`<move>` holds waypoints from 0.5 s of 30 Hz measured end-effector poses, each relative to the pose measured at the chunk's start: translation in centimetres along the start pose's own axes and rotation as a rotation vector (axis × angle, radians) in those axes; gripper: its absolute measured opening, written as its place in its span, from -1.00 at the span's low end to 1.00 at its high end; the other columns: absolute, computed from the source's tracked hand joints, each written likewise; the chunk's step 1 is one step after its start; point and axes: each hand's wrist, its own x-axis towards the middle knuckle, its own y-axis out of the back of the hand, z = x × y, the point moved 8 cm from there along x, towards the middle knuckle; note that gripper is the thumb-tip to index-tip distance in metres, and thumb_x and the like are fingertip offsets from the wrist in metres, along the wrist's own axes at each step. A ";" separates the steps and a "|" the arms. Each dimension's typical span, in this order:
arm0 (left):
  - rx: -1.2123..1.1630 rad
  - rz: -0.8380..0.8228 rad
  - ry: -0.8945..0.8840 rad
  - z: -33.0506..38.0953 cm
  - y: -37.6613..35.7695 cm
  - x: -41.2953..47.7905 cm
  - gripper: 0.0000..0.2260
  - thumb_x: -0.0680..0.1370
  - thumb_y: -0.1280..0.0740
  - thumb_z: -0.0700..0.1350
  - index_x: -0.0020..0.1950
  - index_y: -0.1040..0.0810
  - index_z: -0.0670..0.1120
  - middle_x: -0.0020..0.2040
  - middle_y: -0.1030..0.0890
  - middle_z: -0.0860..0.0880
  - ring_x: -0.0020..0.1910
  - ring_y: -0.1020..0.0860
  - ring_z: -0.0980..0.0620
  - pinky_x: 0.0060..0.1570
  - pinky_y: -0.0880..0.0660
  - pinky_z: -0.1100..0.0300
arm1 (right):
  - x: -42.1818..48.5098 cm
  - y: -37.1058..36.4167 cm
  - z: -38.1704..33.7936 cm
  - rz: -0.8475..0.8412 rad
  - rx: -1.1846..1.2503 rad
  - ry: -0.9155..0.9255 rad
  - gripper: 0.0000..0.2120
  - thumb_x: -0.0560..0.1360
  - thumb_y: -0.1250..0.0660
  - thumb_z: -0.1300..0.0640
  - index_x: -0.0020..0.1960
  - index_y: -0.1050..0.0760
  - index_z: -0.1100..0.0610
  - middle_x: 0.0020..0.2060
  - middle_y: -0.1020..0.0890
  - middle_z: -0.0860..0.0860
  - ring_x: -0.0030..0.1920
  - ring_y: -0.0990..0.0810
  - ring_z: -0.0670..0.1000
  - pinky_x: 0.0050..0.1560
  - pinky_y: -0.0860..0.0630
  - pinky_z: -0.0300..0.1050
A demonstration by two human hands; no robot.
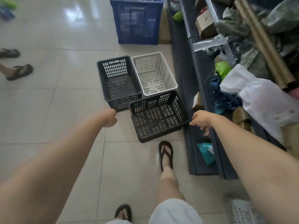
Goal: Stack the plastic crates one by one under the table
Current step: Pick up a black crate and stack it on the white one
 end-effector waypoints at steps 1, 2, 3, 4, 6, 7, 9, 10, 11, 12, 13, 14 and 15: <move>-0.014 -0.009 0.014 0.4 0.3 1.7 -0.69 0.59 -0.16 -0.13 0.28 -0.44 -0.23 0.29 -0.49 -0.22 0.25 -0.47 -0.21 0.17 -0.41 0.03 | 2.3 1.1 -0.5 0.003 -0.015 0.018 -0.66 0.54 -0.30 0.05 0.24 -0.44 0.20 -0.16 -0.54 0.08 -0.19 -0.61 0.08 -0.27 -0.56 -0.13; -0.038 -0.013 0.031 0.8 0.5 3.2 -0.69 0.59 -0.16 -0.14 0.28 -0.44 -0.24 0.29 -0.49 -0.22 0.26 -0.46 -0.21 0.17 -0.40 0.05 | 4.5 2.0 -1.3 0.010 -0.030 0.048 -0.66 0.54 -0.30 0.05 0.22 -0.45 0.22 -0.23 -0.52 0.06 -0.24 -0.58 0.06 -0.34 -0.49 -0.18; -0.068 -0.015 0.059 1.0 0.6 4.8 -0.69 0.59 -0.16 -0.14 0.29 -0.44 -0.24 0.30 -0.49 -0.23 0.27 -0.45 -0.21 0.15 -0.40 0.06 | 6.7 2.9 -2.2 0.016 -0.045 0.090 -0.66 0.54 -0.29 0.05 0.21 -0.47 0.24 -0.27 -0.50 0.04 -0.28 -0.55 0.06 -0.38 -0.44 -0.20; -0.092 -0.019 0.090 1.2 0.7 6.3 -0.69 0.59 -0.16 -0.13 0.29 -0.44 -0.23 0.30 -0.49 -0.22 0.26 -0.45 -0.20 0.15 -0.39 0.07 | 8.8 3.7 -2.9 0.023 -0.052 0.125 -0.66 0.53 -0.30 0.06 0.20 -0.48 0.26 -0.29 -0.49 0.02 -0.28 -0.52 0.05 -0.39 -0.40 -0.20; -0.137 -0.071 0.135 2.0 0.6 9.2 -0.68 0.59 -0.16 -0.10 0.29 -0.44 -0.21 0.29 -0.49 -0.21 0.26 -0.46 -0.20 0.17 -0.40 0.04 | 12.4 5.0 -3.0 0.009 -0.047 0.135 -0.66 0.52 -0.31 0.07 0.21 -0.49 0.25 -0.27 -0.50 0.01 -0.23 -0.50 0.05 -0.36 -0.36 -0.20; -0.174 -0.109 0.160 2.6 0.2 10.2 -0.67 0.59 -0.17 -0.09 0.29 -0.44 -0.21 0.30 -0.49 -0.20 0.26 -0.46 -0.20 0.18 -0.41 0.03 | 13.9 5.2 -2.6 -0.025 -0.053 0.125 -0.66 0.52 -0.31 0.06 0.21 -0.49 0.24 -0.27 -0.50 0.01 -0.24 -0.49 0.03 -0.37 -0.35 -0.20; -0.265 -0.143 0.220 3.8 -0.4 12.4 -0.67 0.57 -0.19 -0.13 0.31 -0.43 -0.21 0.31 -0.47 -0.20 0.28 -0.44 -0.20 0.21 -0.41 0.02 | 16.7 5.8 -1.6 -0.088 -0.059 0.089 -0.66 0.51 -0.33 0.07 0.20 -0.50 0.25 -0.33 -0.48 0.01 -0.32 -0.46 0.00 -0.42 -0.32 -0.21; -0.328 -0.140 0.258 4.3 -0.6 13.5 -0.66 0.56 -0.19 -0.16 0.31 -0.43 -0.21 0.32 -0.47 -0.21 0.29 -0.44 -0.20 0.21 -0.40 0.03 | 18.2 6.3 -1.0 -0.095 -0.047 0.073 -0.66 0.52 -0.33 0.07 0.20 -0.50 0.26 -0.34 -0.47 0.01 -0.33 -0.45 0.00 -0.43 -0.31 -0.20; -0.389 -0.126 0.296 4.6 -0.9 14.7 -0.66 0.54 -0.19 -0.19 0.31 -0.42 -0.21 0.32 -0.47 -0.22 0.29 -0.43 -0.21 0.20 -0.39 0.04 | 19.9 6.7 -0.4 -0.086 -0.035 0.058 -0.66 0.52 -0.32 0.08 0.19 -0.50 0.27 -0.32 -0.49 0.03 -0.30 -0.47 0.03 -0.41 -0.32 -0.19; -0.439 -0.114 0.325 4.9 -1.4 16.1 -0.66 0.54 -0.19 -0.21 0.31 -0.42 -0.22 0.32 -0.47 -0.23 0.29 -0.43 -0.21 0.19 -0.39 0.05 | 21.6 7.1 0.2 -0.070 -0.031 0.042 -0.67 0.51 -0.32 0.08 0.17 -0.51 0.28 -0.27 -0.53 0.06 -0.24 -0.48 0.07 -0.35 -0.35 -0.18; -0.475 -0.112 0.346 5.3 -2.2 17.6 -0.65 0.53 -0.20 -0.21 0.31 -0.42 -0.22 0.32 -0.47 -0.23 0.30 -0.43 -0.21 0.19 -0.39 0.05 | 23.4 7.3 0.8 -0.049 -0.042 0.026 -0.69 0.51 -0.31 0.08 0.14 -0.52 0.28 -0.17 -0.57 0.11 -0.17 -0.48 0.10 -0.27 -0.37 -0.17; -0.498 -0.112 0.363 5.5 -3.3 19.2 -0.65 0.53 -0.21 -0.20 0.31 -0.42 -0.23 0.32 -0.47 -0.24 0.29 -0.43 -0.22 0.18 -0.39 0.05 | 25.3 7.3 1.3 -0.027 -0.058 0.009 -0.72 0.51 -0.31 0.08 0.10 -0.52 0.27 -0.07 -0.60 0.16 -0.13 -0.47 0.11 -0.20 -0.37 -0.16; -0.516 -0.108 0.385 5.5 -4.5 20.9 -0.65 0.53 -0.22 -0.19 0.30 -0.41 -0.24 0.31 -0.48 -0.24 0.28 -0.44 -0.23 0.17 -0.39 0.05 | 27.3 7.1 1.8 -0.008 -0.069 -0.004 -0.74 0.51 -0.31 0.08 0.08 -0.52 0.25 0.00 -0.60 0.18 -0.12 -0.46 0.11 -0.15 -0.35 -0.15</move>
